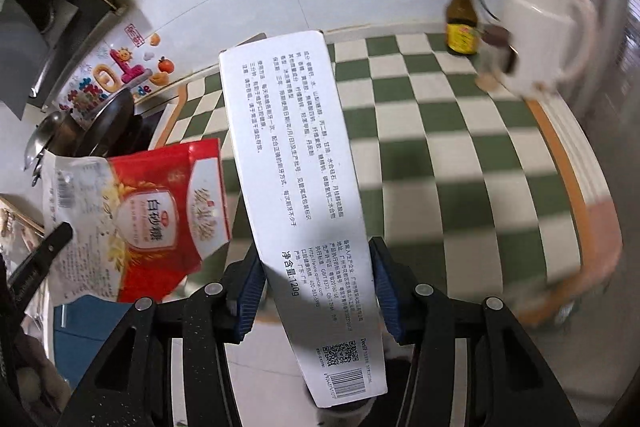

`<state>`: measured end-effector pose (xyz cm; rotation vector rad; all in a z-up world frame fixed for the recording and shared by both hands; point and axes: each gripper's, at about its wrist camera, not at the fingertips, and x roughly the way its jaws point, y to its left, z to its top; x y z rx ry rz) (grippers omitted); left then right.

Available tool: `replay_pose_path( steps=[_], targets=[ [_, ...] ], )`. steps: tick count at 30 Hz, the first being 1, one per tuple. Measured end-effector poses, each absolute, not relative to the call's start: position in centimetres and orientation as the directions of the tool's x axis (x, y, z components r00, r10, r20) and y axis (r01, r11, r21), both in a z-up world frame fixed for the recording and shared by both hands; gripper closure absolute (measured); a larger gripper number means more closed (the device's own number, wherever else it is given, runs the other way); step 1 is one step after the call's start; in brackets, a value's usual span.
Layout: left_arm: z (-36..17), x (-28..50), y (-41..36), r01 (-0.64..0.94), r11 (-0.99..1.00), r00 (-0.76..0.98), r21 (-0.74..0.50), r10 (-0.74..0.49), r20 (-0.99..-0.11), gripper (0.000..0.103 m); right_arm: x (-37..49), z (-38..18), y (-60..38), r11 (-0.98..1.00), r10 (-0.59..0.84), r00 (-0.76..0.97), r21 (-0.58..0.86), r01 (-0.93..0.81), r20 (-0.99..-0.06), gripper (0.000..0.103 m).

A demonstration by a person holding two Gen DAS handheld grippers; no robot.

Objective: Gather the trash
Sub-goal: 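Carry the sugar bag and Doctor box over the trash bin and release both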

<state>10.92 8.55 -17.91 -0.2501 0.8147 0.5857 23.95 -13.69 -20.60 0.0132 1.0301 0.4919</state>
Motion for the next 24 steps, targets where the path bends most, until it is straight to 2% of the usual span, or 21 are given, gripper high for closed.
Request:
replay_pose_path(
  steps=[5,11,17,24],
  targets=[
    [-20.4,4.5,6.2,-0.549,0.836,0.500,0.015,0.342,-0.796,0.099,15.1,-21.9,-16.6,0.898,0.371,0.387,0.221,-0.380,-0.844,0.051],
    [-26.9,-0.5,3.8,-0.570,0.819,0.349,0.063,0.311,-0.884,0.099,8.8,-28.3,-19.1,0.897,0.327,0.232,0.223,-0.381,-0.916,0.051],
    [-36.7,-2.1,1.5,-0.599,0.786,0.148,0.152,0.294,-0.944,0.098,4.9,-38.5,-20.1,0.875,0.293,0.036,0.253,-0.414,-0.955,0.051],
    [-54.2,-0.3,-0.3,-0.570,0.801,-0.037,0.180,0.195,-0.980,0.098,3.0,-55.7,-20.9,0.884,0.248,-0.152,0.288,-0.367,-0.957,0.051]
  ],
)
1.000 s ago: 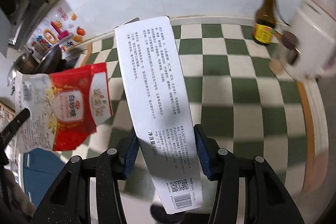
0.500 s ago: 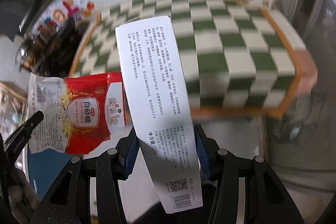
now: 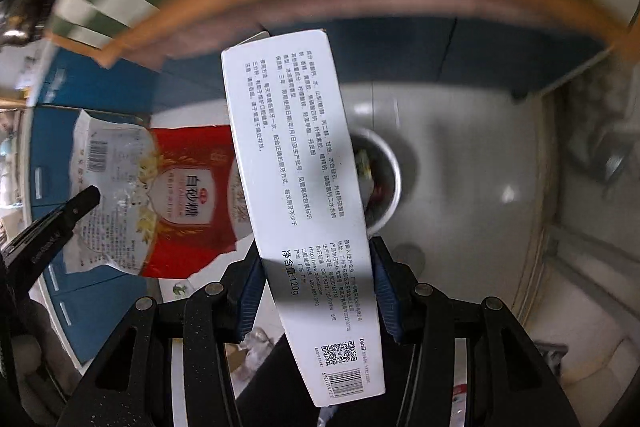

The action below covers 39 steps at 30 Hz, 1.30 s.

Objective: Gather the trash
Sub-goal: 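Carry the sugar bag and Doctor box over the trash bin and release both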

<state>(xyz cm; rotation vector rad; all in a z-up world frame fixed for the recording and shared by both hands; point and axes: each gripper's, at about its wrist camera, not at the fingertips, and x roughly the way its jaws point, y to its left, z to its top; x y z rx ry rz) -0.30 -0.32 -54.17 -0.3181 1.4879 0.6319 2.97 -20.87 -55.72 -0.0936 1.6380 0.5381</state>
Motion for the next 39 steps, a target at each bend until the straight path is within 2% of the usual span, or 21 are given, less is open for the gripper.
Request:
replay_pose_path(
  steps=[8,13,16,17,19,20,21,22,23,24,25,27,28,29,34,39],
  targets=[
    [-74.3,3.2,-0.7,-0.517,0.847,-0.129,0.122,0.063,-0.990,0.097,3.6,-74.2,-20.8,0.927,0.200,-0.264,0.270,-0.262,-0.943,0.051],
    [-82.2,4.1,-0.7,-0.497,0.864,-0.155,0.084,0.007,-0.988,0.091,3.6,-84.7,-19.4,0.935,0.159,-0.330,0.250,-0.252,-0.930,0.051],
    [-84.4,4.4,-0.8,-0.491,0.871,-0.147,0.031,-0.048,-0.988,0.090,3.4,-89.2,-18.6,0.939,0.150,-0.376,0.251,-0.237,-0.915,0.051],
    [-84.8,4.5,-0.6,-0.488,0.873,-0.147,0.024,-0.055,-0.988,0.088,3.5,-90.4,-18.3,0.940,0.151,-0.384,0.252,-0.228,-0.911,0.051],
    [-85.1,4.8,-0.6,-0.487,0.873,-0.123,0.003,-0.065,-0.990,0.070,3.6,-92.0,-17.6,0.938,0.138,-0.400,0.249,-0.241,-0.906,0.050],
    [-84.8,4.8,-0.7,-0.489,0.872,-0.106,-0.002,-0.062,-0.992,0.051,3.6,-92.7,-17.3,0.941,0.121,-0.400,0.233,-0.247,-0.909,0.049],
    [-84.4,4.7,-0.8,-0.493,0.870,-0.091,0.003,-0.049,-0.995,0.030,3.7,-93.2,-17.1,0.942,0.114,-0.404,0.229,-0.247,-0.908,0.049],
    [-84.0,4.6,-0.7,-0.499,0.866,-0.076,0.006,-0.037,-0.996,0.020,3.8,-93.7,-17.2,0.942,0.116,-0.408,0.231,-0.244,-0.906,0.043],
    [-83.6,3.9,-0.3,-0.505,0.863,-0.065,0.007,-0.030,-0.997,0.006,3.8,-93.7,-17.2,0.944,0.117,-0.407,0.228,-0.238,-0.906,0.028],
    [-83.2,3.7,-0.2,-0.508,0.861,-0.061,0.013,-0.021,-0.998,0.003,3.7,-93.3,-17.2,0.945,0.123,-0.397,0.230,-0.233,-0.910,0.021],
    [-82.7,3.4,-0.1,-0.512,0.859,-0.064,0.028,-0.006,-0.998,0.003,3.7,-92.9,-17.2,0.945,0.129,-0.386,0.231,-0.231,-0.913,0.013],
    [-81.8,3.1,0.5,-0.518,0.855,-0.055,0.035,0.007,-0.998,0.003,3.8,-91.6,-17.6,0.947,0.132,-0.355,0.224,-0.232,-0.925,0.011],
    [-81.3,2.9,0.6,-0.522,0.852,-0.050,0.039,0.015,-0.999,0.003,3.8,-90.6,-17.9,0.949,0.125,-0.334,0.211,-0.233,-0.934,0.008],
    [-80.9,2.8,0.7,-0.528,0.848,-0.046,0.042,0.021,-0.999,0.003,3.9,-89.6,-18.0,0.951,0.119,-0.312,0.199,-0.238,-0.943,0.001],
    [-77.0,1.1,1.0,-0.542,0.837,-0.003,0.072,0.084,-0.996,0.003,4.7,-84.2,-18.9,0.949,0.062,-0.175,0.112,-0.295,-0.983,0.000],
    [-72.8,0.2,-0.3,-0.549,0.834,0.022,0.062,0.088,-0.996,0.003,3.9,-78.5,-20.2,0.936,0.025,-0.085,0.053,-0.348,-0.996,0.000]
  ],
)
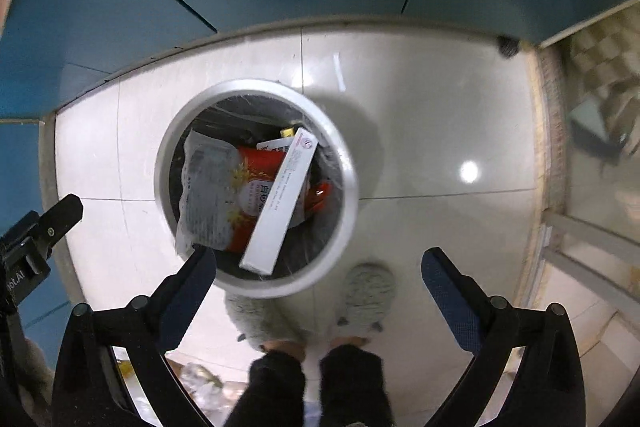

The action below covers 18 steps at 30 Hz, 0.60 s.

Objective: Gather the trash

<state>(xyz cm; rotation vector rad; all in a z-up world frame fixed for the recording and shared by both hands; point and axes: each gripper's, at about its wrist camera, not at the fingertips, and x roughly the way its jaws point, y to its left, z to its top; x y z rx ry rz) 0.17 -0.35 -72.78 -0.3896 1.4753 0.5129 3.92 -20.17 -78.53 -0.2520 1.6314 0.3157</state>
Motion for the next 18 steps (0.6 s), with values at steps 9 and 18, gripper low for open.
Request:
replay_pose_path(
  steps=[9,18],
  targets=[
    [-59.3,-2.1,-2.8,-0.536,0.844,0.094,0.006,0.067,-0.993,0.003,0.8,-64.6,-23.2,0.928,0.055,-0.008,0.054,-0.369,-0.998,0.000],
    [-40.7,-5.3,-6.0,-0.499,0.862,0.216,-0.090,0.023,-0.976,0.003,-2.9,-42.4,-25.6,0.915,0.152,0.093,0.104,-0.391,-0.984,0.000]
  ],
)
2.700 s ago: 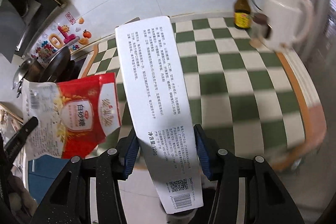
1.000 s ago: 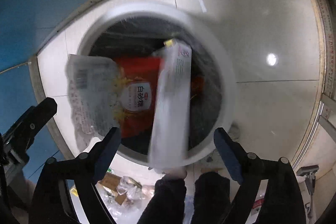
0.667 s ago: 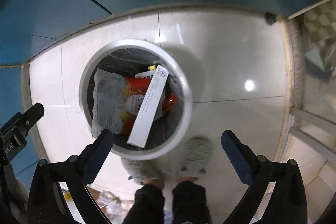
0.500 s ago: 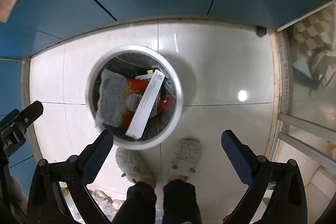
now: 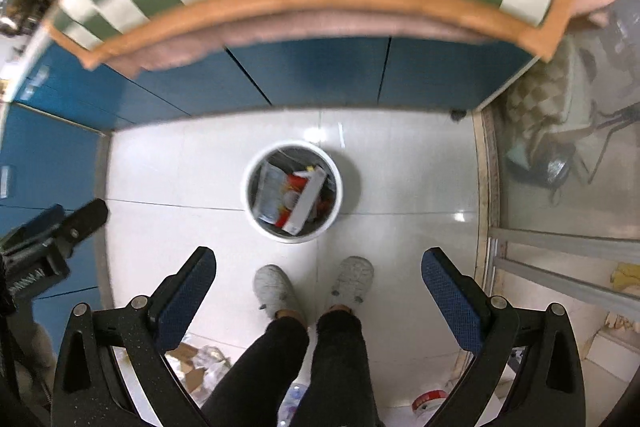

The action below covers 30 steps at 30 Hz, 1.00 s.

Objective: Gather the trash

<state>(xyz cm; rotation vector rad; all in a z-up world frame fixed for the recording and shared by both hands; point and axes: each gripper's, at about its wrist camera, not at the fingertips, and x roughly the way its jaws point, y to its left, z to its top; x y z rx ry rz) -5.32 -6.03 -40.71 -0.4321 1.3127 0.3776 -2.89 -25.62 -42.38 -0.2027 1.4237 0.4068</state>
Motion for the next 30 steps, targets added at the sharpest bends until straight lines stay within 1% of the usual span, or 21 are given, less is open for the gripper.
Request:
replay_pose_path(
  steps=[4,7,11,14,21,23,24,30],
  targets=[
    [-33.1,-6.8,-6.8,-0.469,0.869,0.288,-0.159,-0.019,-0.957,0.003,-4.7,-32.3,-26.8,0.904,0.223,0.128,0.156,-0.399,-0.966,0.000],
    [-27.6,-8.0,-7.1,-0.439,0.874,0.353,-0.207,-0.043,-0.935,0.003,-6.0,-26.1,-27.5,0.889,0.276,0.150,0.193,-0.414,-0.949,0.000],
    [-22.7,-9.4,-7.4,-0.407,0.871,0.419,-0.274,-0.089,-0.904,0.003,-8.0,-19.0,-28.5,0.866,0.348,0.167,0.248,-0.435,-0.923,0.000],
    [-19.9,-10.7,-7.5,-0.387,0.863,0.460,-0.325,-0.125,-0.879,0.003,-9.6,-15.6,-29.1,0.845,0.394,0.151,0.292,-0.448,-0.907,0.000],
    [-16.5,-13.0,-7.5,-0.370,0.831,0.503,-0.415,-0.197,-0.842,0.003,-12.7,-11.7,-29.3,0.803,0.461,0.109,0.361,-0.475,-0.881,0.000],
    [-16.0,-13.4,-7.4,-0.367,0.823,0.505,-0.434,-0.215,-0.836,0.002,-13.3,-11.5,-29.2,0.795,0.465,0.102,0.365,-0.484,-0.879,0.000],
    [-16.0,-13.6,-7.4,-0.368,0.819,0.505,-0.440,-0.221,-0.834,0.000,-13.4,-11.5,-29.1,0.794,0.467,0.101,0.366,-0.485,-0.879,0.000],
    [-15.7,-14.5,-7.7,-0.362,0.817,0.505,-0.450,-0.234,-0.831,0.000,-13.8,-11.0,-29.0,0.790,0.471,0.090,0.374,-0.486,-0.878,0.000]
  ],
)
